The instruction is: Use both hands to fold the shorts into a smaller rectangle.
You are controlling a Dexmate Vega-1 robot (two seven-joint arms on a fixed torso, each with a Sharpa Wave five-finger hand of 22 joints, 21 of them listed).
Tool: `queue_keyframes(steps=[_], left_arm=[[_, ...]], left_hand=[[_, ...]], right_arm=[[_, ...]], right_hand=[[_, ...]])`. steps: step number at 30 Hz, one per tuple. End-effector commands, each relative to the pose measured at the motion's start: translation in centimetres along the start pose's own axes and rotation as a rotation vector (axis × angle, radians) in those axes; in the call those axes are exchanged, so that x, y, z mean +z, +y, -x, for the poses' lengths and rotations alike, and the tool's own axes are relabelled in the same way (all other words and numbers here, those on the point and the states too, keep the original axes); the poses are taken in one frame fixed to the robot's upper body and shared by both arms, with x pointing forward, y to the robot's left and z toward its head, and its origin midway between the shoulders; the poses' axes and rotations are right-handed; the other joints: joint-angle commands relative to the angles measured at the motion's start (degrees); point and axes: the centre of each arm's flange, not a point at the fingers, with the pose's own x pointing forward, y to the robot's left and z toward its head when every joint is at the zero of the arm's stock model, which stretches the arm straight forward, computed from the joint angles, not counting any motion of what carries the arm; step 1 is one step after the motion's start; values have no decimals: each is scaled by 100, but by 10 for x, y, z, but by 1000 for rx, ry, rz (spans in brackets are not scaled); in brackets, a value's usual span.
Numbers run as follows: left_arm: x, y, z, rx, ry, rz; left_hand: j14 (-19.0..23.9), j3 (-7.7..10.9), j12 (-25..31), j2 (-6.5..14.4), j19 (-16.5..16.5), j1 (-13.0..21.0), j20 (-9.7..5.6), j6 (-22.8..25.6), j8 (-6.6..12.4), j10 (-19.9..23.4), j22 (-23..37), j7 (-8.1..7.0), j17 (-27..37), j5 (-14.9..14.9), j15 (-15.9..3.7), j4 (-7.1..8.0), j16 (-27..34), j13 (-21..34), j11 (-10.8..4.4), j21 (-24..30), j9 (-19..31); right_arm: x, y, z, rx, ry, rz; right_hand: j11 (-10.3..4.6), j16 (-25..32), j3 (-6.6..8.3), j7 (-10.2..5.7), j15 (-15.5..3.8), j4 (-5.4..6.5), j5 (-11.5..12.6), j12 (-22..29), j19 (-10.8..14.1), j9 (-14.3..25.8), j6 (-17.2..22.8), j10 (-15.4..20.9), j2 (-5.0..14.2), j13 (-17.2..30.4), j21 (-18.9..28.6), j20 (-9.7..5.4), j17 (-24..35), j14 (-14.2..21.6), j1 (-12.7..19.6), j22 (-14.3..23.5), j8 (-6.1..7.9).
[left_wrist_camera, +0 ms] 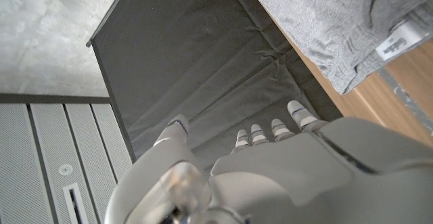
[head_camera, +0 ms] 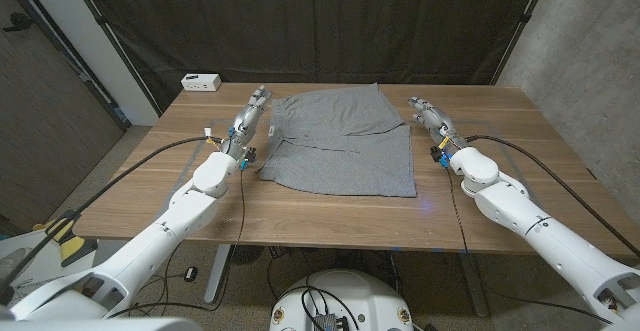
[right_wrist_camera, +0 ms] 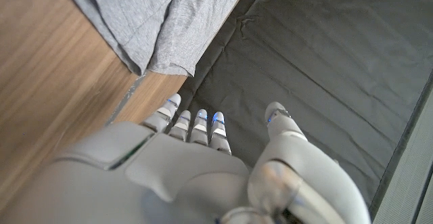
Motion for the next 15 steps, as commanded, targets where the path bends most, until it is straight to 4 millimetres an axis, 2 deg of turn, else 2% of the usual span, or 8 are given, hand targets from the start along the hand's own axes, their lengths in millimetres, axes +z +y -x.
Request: queue_keyframes(steps=[1,5,15], left_arm=[[25,-1,14,-25,-51,-203],[32,-1,19,-31,-60,-261],[50,-2,36,-57,-80,-427]], left_hand=[[-784,6,36,-17,-674,132,205,-132,9,-359,30,21,20,-72,136,-110,17,14,98,-30,10],[-725,2,46,-32,-692,162,254,-16,22,-282,36,52,23,-95,154,-150,21,16,153,-50,11],[-723,-4,24,-61,-764,215,305,123,21,-255,43,62,27,-126,180,-221,-5,19,163,-99,12]], right_arm=[[16,1,12,8,14,211],[22,4,18,6,12,276],[37,10,34,19,15,419]], right_hand=[[-36,32,33,-39,8,-73,-10,26,44,23,104,66,-22,26,39,77,25,93,133,20,31],[-65,36,55,-81,8,-135,-12,31,83,23,167,121,-27,27,44,71,25,144,204,21,44],[-68,31,77,-110,-32,-211,-9,30,125,24,246,181,-41,28,44,77,26,187,296,22,55]])
